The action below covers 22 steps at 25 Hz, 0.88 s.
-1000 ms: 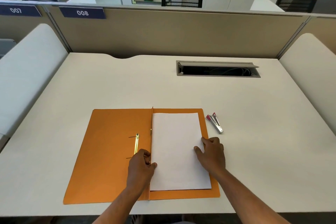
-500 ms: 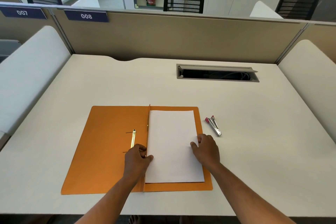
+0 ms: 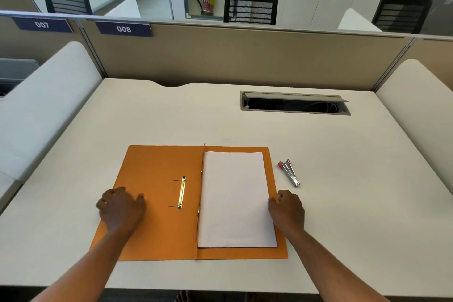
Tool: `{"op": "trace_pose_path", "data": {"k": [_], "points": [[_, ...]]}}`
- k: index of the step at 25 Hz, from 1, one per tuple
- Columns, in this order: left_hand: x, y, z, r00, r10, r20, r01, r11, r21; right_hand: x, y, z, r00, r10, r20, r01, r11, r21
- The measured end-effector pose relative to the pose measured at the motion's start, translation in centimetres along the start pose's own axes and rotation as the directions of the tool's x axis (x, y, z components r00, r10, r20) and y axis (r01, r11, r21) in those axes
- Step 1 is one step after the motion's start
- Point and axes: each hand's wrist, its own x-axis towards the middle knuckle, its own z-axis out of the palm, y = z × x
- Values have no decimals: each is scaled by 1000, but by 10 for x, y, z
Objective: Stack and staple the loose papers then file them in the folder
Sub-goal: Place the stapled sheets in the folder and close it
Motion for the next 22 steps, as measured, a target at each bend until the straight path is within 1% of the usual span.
{"op": "trace_pose_path", "data": {"k": [3, 6, 11, 13, 15, 16, 17, 18, 19, 20, 21, 22], "points": [[21, -13, -2, 985, -153, 80, 152, 988, 18, 2, -3, -3, 999, 42, -25, -41, 998, 37], [29, -14, -4, 971, -192, 143, 189, 981, 36, 5, -5, -4, 997, 75, -36, -73, 996, 58], [48, -14, -26, 936, -305, 178, 312, 950, -15, 9, -5, -2, 994, 111, -3, -110, 987, 116], [58, -12, -39, 938, -279, 204, 296, 954, -55, 10, -5, -1, 991, 136, 19, -137, 976, 171], [66, -6, -56, 956, -193, 221, 232, 958, -170, 10, -5, 1, 986, 168, 15, -168, 963, 212], [69, -1, -66, 961, -177, 210, 223, 950, -218, 10, -4, 2, 985, 174, 1, -170, 960, 222], [72, 4, -79, 960, -181, 214, 236, 933, -273, 10, -6, 2, 983, 184, -4, -178, 959, 222], [76, 9, -93, 947, -180, 268, 270, 896, -354, 10, -6, 2, 982, 188, -2, -183, 958, 223], [79, 12, -107, 910, -148, 386, 327, 829, -454, 10, -7, -1, 981, 195, 15, -193, 954, 229], [80, 14, -120, 841, -75, 535, 407, 740, -536, 11, -7, -2, 978, 203, 39, -206, 951, 232], [79, 15, -133, 762, 17, 647, 480, 655, -583, 11, -8, -3, 975, 213, 60, -221, 946, 236], [76, 16, -141, 691, 121, 713, 537, 574, -618, 12, -8, -4, 973, 219, 71, -230, 943, 240]]}}
